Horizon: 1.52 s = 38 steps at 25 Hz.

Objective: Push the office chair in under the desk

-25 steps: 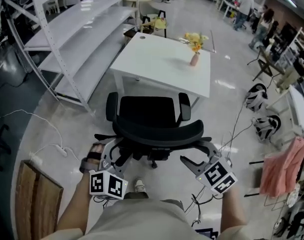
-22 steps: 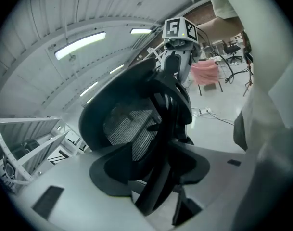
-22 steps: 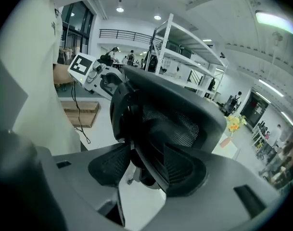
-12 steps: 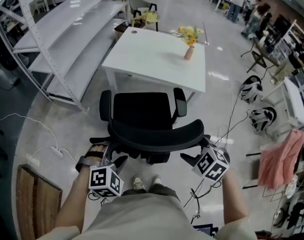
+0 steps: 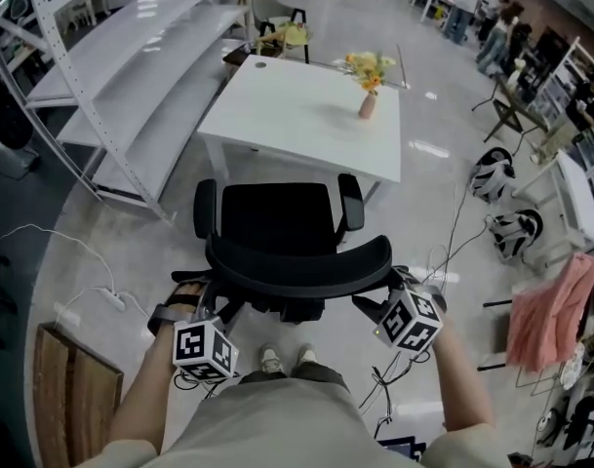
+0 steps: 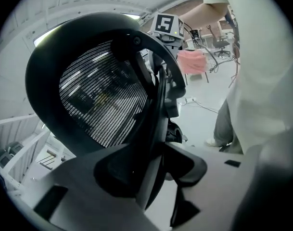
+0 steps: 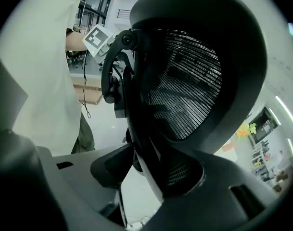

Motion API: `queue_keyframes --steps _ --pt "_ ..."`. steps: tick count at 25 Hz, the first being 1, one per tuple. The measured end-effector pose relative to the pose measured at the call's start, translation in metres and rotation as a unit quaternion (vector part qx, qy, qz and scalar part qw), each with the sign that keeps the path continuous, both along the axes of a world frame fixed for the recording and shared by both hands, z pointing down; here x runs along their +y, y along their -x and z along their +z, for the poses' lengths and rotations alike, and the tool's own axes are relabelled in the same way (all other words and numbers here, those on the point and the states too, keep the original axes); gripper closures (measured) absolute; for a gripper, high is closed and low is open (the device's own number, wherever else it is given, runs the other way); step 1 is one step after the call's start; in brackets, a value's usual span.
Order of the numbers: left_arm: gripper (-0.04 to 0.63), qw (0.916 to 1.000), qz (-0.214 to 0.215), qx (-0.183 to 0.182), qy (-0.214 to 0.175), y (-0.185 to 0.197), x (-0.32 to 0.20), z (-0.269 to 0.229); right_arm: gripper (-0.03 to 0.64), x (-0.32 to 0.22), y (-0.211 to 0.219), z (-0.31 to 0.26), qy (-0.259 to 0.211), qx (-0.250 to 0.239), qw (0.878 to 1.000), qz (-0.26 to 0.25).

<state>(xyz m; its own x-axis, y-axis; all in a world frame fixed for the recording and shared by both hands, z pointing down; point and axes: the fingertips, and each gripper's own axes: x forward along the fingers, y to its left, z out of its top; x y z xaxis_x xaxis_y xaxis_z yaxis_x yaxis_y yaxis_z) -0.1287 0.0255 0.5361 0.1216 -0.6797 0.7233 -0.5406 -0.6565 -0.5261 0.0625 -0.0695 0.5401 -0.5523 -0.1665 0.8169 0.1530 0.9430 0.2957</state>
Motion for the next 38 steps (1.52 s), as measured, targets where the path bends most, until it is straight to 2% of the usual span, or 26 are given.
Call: queue_keyframes --steps 3,10,24,31,38 --pt "0.402 0.9999 0.001 0.012 -0.002 0.000 -0.002 0.000 0.440 0.001 -0.001 0.001 0.010 -0.006 1.000 0.005" --pt "0.397 0.9994 0.005 0.030 0.017 0.004 -0.004 -0.001 0.460 0.004 -0.002 0.004 0.028 0.030 0.999 -0.013" --pt "0.397 0.9986 0.021 0.038 0.029 0.015 -0.015 -0.002 0.467 0.002 0.004 0.005 0.056 0.035 0.998 0.002" --pt "0.397 0.9985 0.023 0.038 0.032 0.024 -0.036 -0.001 0.463 -0.016 0.013 0.006 0.035 0.018 0.999 0.010" --pt "0.397 0.9988 0.030 0.029 0.026 0.038 -0.071 0.001 0.465 -0.045 0.024 0.006 0.042 0.018 0.999 0.019"
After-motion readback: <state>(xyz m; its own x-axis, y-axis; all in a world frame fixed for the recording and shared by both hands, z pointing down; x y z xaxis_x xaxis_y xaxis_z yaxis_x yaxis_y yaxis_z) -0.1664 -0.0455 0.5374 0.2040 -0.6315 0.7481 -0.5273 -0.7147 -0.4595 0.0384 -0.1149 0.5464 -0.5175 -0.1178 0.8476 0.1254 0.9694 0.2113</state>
